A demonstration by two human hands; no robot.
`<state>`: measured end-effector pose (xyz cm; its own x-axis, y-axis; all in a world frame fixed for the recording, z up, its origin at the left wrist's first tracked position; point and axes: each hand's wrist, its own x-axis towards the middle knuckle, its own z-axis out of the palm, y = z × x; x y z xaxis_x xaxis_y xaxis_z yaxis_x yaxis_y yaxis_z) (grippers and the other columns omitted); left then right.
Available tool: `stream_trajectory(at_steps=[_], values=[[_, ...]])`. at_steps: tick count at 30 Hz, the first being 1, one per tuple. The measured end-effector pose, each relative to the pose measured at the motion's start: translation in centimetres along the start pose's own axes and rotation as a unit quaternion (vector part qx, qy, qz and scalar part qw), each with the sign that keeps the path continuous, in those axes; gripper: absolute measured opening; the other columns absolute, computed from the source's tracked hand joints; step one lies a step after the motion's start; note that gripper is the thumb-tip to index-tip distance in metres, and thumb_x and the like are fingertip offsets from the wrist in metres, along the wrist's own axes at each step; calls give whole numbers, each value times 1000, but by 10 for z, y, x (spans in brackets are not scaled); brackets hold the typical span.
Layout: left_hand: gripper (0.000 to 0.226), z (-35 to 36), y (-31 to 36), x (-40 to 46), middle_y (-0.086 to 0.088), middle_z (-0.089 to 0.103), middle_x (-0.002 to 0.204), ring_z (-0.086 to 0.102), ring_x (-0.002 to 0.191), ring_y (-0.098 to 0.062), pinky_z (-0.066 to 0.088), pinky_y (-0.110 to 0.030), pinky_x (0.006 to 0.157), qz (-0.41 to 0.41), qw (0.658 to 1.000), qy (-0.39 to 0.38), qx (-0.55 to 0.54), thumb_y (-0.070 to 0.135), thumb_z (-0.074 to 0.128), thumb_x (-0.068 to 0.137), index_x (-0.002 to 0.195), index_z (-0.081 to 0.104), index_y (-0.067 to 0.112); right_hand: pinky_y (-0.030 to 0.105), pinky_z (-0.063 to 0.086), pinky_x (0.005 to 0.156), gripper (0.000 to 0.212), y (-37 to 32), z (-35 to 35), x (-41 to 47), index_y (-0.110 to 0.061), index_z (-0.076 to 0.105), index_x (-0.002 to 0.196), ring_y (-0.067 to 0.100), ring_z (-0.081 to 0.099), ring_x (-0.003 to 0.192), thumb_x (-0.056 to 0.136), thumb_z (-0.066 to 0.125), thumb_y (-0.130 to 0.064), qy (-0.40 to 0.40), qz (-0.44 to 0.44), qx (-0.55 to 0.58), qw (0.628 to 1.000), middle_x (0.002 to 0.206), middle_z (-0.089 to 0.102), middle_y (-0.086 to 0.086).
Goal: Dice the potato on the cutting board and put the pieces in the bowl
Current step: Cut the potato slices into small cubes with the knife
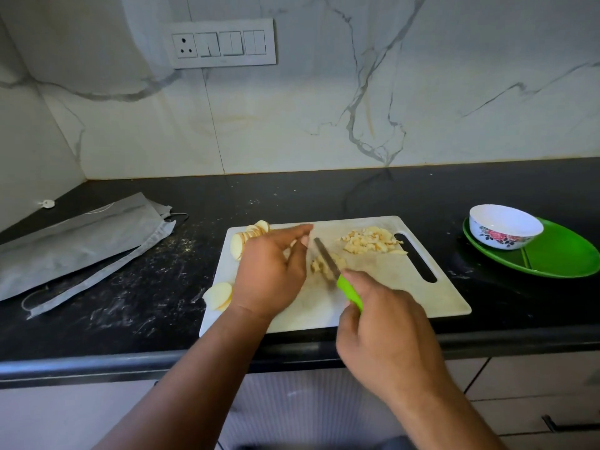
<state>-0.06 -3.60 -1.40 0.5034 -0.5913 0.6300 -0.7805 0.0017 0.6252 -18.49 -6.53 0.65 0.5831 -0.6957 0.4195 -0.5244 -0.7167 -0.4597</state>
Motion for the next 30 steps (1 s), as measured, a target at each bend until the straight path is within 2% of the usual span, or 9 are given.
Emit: stream_trajectory(at_steps=[5,8,13,16,19,22,24,27,30], values=[[25,-2,3,0,21,72,108,69,107,4,53,-14,94,0,997,38,-60,13,64,101,121,77,20,19,50,75,54,-7,5,-14,-34,34,148,8,64,86,95,43,-34,-69,-22,-45,996,103,69,-11],[25,-2,2,0,21,73,107,70,104,2,55,-18,92,1,996,52,-74,14,61,100,119,78,21,14,43,66,52,8,-2,-9,-36,36,147,8,53,69,95,45,-34,-56,3,-57,997,91,67,-10],[26,-2,2,1,17,75,108,71,98,-3,58,-22,89,-33,994,52,-94,9,63,102,117,78,23,17,40,63,48,20,-12,-2,-38,44,141,12,62,77,94,49,-32,-22,42,-66,997,91,68,-9],[26,-4,3,3,14,76,109,71,102,-1,58,-26,93,-46,993,43,-105,9,63,102,117,77,24,15,38,60,50,12,-8,-3,-36,41,144,11,52,68,94,48,-33,-22,27,-74,997,82,60,-10],[27,-17,7,8,8,78,109,73,106,-7,60,-33,93,-70,981,40,-175,7,62,103,116,75,26,16,44,63,50,7,-3,-7,-36,41,144,10,59,72,94,47,-33,-42,0,-64,997,85,65,-9],[24,-46,10,13,-1,79,99,74,93,-13,62,-30,85,-139,963,33,-227,7,60,103,111,76,23,10,36,51,50,15,-8,-6,-39,42,143,4,48,57,94,49,-32,-43,16,-52,998,73,55,-13],[21,-64,2,15,-3,79,95,73,84,-19,64,-34,83,-180,968,-4,-173,12,60,104,109,76,25,10,28,45,50,24,-13,-3,-39,46,141,2,43,50,93,51,-31,-29,34,-53,998,67,49,-14],[20,-89,-17,15,8,79,90,73,87,-32,63,-48,82,-203,977,-58,-18,23,63,103,104,78,36,14,28,45,47,30,-19,1,-36,51,139,7,42,53,92,53,-29,-12,53,-69,996,73,57,-10],[14,-110,-28,13,9,78,89,72,84,-26,60,-36,73,-233,960,-130,81,29,66,101,104,77,38,19,34,52,48,27,-15,3,-36,51,139,11,42,62,92,53,-29,-13,44,-79,996,86,68,-5]])
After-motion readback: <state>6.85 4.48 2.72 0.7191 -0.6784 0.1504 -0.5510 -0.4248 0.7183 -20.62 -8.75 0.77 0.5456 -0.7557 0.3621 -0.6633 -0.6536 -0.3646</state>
